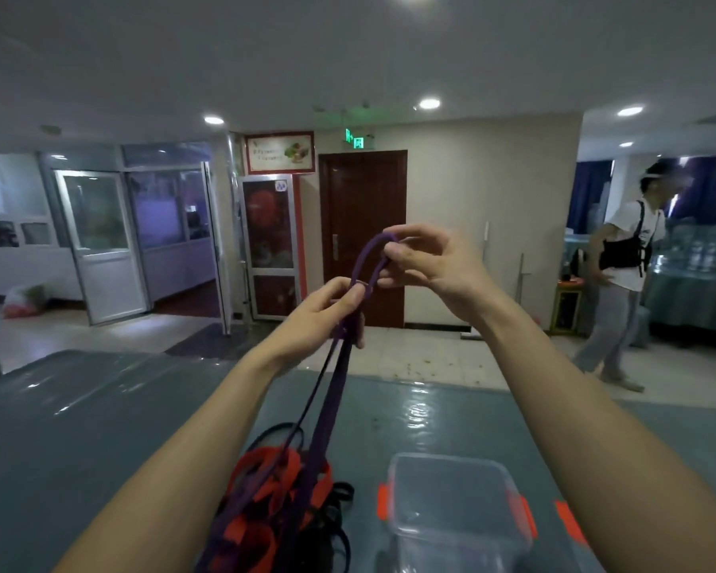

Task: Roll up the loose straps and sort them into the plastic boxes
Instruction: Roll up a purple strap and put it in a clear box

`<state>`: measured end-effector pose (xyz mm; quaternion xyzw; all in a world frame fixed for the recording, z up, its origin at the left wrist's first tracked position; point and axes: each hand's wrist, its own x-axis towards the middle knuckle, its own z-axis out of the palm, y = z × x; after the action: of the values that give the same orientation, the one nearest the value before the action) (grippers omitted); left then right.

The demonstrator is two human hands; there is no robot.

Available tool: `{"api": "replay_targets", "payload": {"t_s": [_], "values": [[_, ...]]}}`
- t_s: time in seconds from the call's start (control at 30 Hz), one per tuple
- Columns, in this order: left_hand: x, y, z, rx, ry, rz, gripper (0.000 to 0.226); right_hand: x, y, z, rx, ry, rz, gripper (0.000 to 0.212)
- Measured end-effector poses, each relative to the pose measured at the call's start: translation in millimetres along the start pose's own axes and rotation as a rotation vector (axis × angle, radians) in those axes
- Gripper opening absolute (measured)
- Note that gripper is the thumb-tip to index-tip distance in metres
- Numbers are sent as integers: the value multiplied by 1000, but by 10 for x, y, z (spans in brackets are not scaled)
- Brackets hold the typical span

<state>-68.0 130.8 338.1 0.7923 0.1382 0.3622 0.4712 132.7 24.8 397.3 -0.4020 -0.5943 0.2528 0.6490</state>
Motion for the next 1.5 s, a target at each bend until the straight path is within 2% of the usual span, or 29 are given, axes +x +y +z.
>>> {"api": "replay_targets", "payload": {"t_s": [0.1,0.2,0.27,0.33,0.43,0.53,0.6,0.7,0.8,0.9,1.03,1.1,1.2,1.27,1.5], "values": [[-101,-328,379,-54,-69,9,22,-423,237,-66,-102,-3,50,28],[-292,-720,759,-20,-195,-55,32,-915,502,-233,-134,52,138,27],[-442,-985,993,97,-260,-33,39,-1253,676,-359,-101,108,209,30],[-577,-1175,1167,259,-304,6,29,-1557,832,-470,-83,143,282,33],[-695,-1274,1326,258,-281,-48,31,-1866,1025,-636,-50,184,336,35],[-780,-1260,1501,224,-250,-68,23,-1986,1159,-752,-2,209,357,33],[-850,-1268,1614,266,-223,-60,34,-2029,1227,-799,2,181,369,29],[-973,-1350,1709,297,-157,-113,29,-2079,1298,-882,-22,105,385,29],[-1063,-1341,1810,240,-47,-153,45,-2107,1314,-997,7,48,399,31],[-1027,-1335,1920,302,6,-142,27,-2164,1338,-1159,46,31,409,33],[-844,-1352,2018,383,-36,-127,23,-2331,1427,-1512,47,50,501,32],[-706,-1320,2037,385,-141,-196,23,-2408,1484,-1681,46,52,551,28],[-528,-1261,2075,561,-333,-294,24,-2468,1532,-1848,58,37,582,29],[-442,-1220,2122,619,-388,-327,26,-2480,1556,-1904,112,37,595,30],[-277,-1182,2292,578,-274,-310,38,-2438,1652,-1955,238,178,702,13]]}}
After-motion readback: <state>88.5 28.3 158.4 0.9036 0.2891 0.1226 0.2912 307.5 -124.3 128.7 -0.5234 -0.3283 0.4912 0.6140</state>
